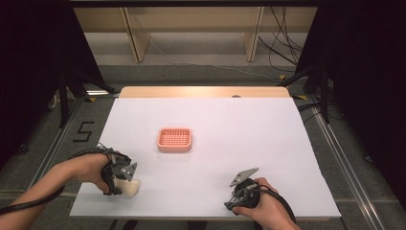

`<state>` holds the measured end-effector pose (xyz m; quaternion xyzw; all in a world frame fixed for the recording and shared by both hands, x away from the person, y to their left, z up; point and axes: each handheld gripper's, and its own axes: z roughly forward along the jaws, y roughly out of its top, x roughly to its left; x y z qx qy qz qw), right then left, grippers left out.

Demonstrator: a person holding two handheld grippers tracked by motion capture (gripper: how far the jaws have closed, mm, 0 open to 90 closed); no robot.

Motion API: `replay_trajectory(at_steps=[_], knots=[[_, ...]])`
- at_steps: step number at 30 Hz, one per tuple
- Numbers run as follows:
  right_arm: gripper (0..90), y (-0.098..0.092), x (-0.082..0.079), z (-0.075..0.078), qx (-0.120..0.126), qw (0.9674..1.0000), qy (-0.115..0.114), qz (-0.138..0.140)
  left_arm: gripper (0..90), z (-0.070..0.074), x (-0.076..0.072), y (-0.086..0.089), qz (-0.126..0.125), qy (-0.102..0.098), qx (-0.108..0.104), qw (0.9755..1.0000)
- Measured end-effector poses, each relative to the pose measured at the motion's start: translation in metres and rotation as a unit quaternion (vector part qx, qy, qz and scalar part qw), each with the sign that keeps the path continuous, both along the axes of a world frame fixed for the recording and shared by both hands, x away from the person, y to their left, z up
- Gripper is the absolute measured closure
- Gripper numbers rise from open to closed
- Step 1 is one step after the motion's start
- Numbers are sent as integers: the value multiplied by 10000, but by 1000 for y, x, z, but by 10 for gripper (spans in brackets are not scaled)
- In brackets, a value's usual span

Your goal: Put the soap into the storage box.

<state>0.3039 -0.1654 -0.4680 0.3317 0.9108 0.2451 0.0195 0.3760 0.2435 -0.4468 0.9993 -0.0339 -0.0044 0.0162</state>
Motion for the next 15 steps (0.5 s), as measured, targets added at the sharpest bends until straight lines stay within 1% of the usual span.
replay_trajectory(at_steps=[6,8,10,11,15], knots=[[505,0,0,0,0,10000,12,-32,371,-5,-1,-1,-4,72,8,10000],[504,0,1,-1,61,9999,-43,132,382,-6,-1,-1,5,102,10,9999],[503,0,1,-1,66,9999,-8,86,394,-6,0,-1,-17,69,17,10000],[502,0,0,0,-5,10000,1,-33,395,-7,0,-1,-35,66,52,10000],[501,0,0,0,-7,10000,5,-31,401,-7,0,-2,-61,78,78,9999]])
